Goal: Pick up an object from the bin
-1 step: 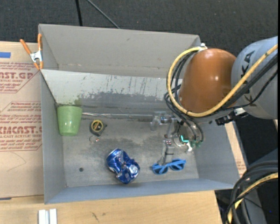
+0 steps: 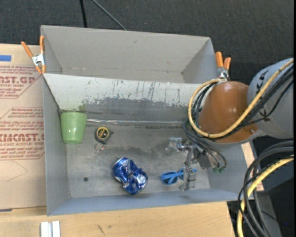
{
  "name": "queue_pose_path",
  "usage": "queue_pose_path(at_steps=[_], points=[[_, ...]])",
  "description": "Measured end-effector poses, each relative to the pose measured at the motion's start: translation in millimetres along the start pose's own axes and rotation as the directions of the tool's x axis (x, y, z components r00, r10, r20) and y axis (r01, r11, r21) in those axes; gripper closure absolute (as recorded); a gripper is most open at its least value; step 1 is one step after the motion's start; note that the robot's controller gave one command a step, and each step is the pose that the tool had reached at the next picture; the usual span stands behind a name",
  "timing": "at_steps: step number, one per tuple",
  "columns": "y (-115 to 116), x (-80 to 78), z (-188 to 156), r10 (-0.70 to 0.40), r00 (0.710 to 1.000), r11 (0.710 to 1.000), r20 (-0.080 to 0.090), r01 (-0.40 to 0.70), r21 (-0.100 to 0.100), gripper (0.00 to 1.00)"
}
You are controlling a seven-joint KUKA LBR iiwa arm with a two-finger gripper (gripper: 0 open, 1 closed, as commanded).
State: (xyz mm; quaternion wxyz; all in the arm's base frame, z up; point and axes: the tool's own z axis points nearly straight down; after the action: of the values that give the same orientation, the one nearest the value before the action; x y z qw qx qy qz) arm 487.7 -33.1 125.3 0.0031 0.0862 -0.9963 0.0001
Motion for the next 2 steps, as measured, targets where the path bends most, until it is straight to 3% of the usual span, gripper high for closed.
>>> queue_pose_path(at_steps=[1,2], points=[[-7.3,-4.6,56.7,-0.121,0.993,0.993,0.011,0.121,0.002,0.0],[-6.9,-3.4,55.6,-0.12,0.993,0.993,0.007,0.12,0.001,1.0]])
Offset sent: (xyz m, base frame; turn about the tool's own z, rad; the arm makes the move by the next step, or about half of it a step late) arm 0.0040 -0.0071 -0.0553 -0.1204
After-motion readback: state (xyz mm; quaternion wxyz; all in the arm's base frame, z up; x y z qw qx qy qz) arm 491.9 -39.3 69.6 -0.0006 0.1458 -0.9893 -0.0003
